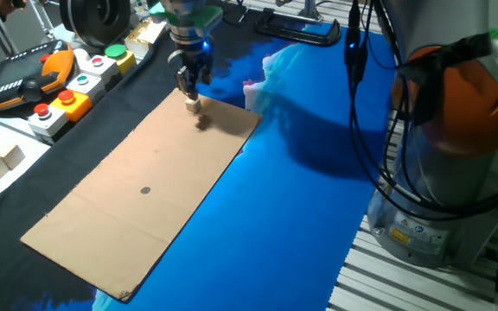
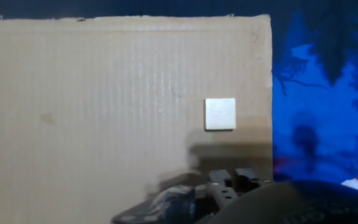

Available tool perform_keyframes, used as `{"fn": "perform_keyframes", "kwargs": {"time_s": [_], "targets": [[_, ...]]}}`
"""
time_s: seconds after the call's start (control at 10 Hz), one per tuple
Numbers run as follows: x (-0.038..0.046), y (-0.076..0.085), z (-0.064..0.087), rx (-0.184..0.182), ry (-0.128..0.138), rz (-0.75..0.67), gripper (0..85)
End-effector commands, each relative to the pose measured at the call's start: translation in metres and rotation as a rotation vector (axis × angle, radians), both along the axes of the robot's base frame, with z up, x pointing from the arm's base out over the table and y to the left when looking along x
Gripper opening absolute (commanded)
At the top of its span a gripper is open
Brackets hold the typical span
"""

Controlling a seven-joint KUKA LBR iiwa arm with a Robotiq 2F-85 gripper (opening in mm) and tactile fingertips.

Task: Grab the block and place it at the designated location

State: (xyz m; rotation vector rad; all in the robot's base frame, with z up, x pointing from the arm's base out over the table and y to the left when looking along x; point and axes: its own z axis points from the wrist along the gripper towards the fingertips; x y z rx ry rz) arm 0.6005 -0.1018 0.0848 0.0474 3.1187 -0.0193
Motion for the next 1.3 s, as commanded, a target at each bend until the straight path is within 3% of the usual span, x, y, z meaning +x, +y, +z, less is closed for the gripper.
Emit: {"fn": "perform_keyframes", "kwargs": {"time_s": [0.0,0.7,1.2], "targets": [[0.0015,0.000,-0.004,0.002,0.000,0.002,61.0],[0.0180,-0.003,-0.029,0.029,-0.012,0.040,60.0],[0.0205,-0.001,-0.037,0.022,-0.013,0.053,59.0]]}}
